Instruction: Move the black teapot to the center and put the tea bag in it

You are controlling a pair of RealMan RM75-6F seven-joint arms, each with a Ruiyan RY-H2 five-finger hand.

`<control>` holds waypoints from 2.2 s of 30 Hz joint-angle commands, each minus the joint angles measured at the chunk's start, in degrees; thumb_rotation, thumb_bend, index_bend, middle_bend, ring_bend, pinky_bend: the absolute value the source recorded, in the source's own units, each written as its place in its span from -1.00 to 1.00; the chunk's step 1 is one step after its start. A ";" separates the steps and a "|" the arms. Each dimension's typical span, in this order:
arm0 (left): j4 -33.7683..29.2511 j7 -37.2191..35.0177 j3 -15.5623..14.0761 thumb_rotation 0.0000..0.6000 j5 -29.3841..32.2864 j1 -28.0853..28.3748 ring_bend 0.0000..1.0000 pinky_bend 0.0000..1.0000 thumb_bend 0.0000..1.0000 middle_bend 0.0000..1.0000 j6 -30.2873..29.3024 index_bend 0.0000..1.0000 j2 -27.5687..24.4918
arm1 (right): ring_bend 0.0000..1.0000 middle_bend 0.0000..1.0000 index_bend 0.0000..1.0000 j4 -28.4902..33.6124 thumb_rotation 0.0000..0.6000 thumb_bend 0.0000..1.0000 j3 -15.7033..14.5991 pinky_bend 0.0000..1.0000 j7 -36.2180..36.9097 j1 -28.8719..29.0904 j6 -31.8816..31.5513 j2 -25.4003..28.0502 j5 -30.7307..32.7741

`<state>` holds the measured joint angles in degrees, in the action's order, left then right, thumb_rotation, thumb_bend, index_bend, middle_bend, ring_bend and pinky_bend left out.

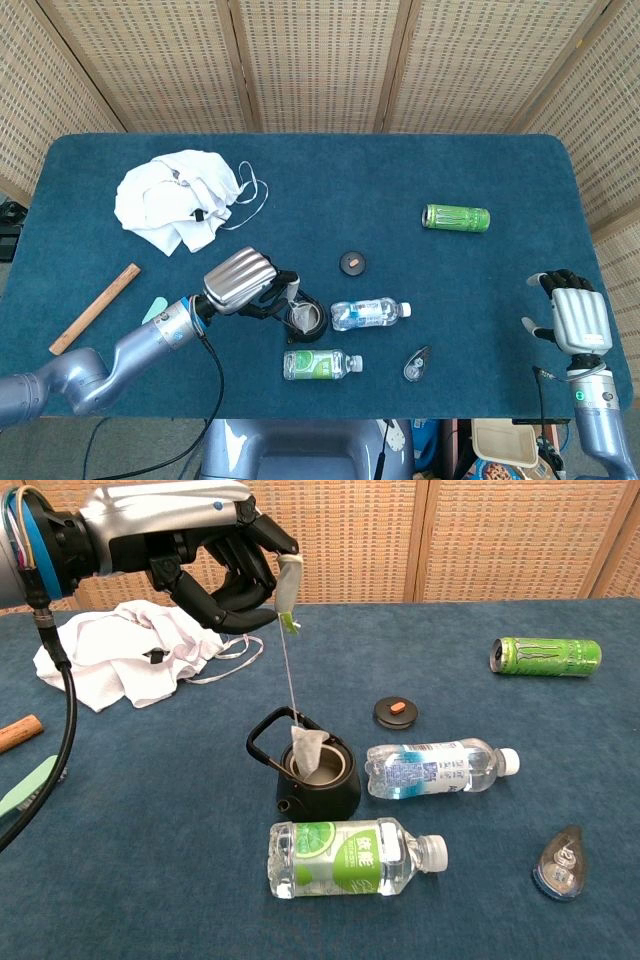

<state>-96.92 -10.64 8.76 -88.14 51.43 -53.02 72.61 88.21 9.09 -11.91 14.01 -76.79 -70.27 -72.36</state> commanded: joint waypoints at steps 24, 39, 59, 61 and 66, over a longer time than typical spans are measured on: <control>0.78 10.75 -6.08 1.00 -3.83 -2.35 0.52 0.32 -0.04 0.62 -0.67 0.25 -0.25 | -0.44 -0.11 -0.19 -0.11 1.00 -0.37 0.04 -0.30 0.20 -0.20 0.42 -0.10 0.00; -0.55 23.66 -9.24 1.00 -7.00 -4.51 0.51 0.32 -0.04 0.61 -1.70 0.14 0.02 | -0.44 -0.11 -0.19 0.43 1.00 -0.37 0.20 -0.30 -0.31 -0.06 0.53 0.07 0.00; -5.86 26.62 -10.11 1.00 -6.58 -4.07 0.50 0.32 -0.07 0.60 1.92 -0.47 -3.81 | -0.44 -0.11 -0.18 0.64 1.00 -0.37 0.35 -0.30 -0.28 -0.23 0.15 0.16 -0.02; -6.26 26.64 -10.17 1.00 -6.56 -4.05 0.50 0.32 -0.07 0.60 2.17 -0.50 -3.97 | -0.44 -0.11 -0.18 0.59 1.00 -0.37 0.33 -0.30 -0.20 -0.26 0.16 0.15 -0.01; -6.82 26.56 -10.29 1.00 -6.75 -4.10 0.50 0.32 -0.07 0.60 2.33 -0.54 -4.19 | -0.44 -0.11 -0.18 0.40 1.00 -0.37 0.31 -0.30 -0.04 -0.31 0.18 0.10 0.01</control>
<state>-103.72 15.93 -1.52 -94.88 47.34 -50.71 68.43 88.61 9.40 -11.95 13.70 -76.60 -70.17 -72.35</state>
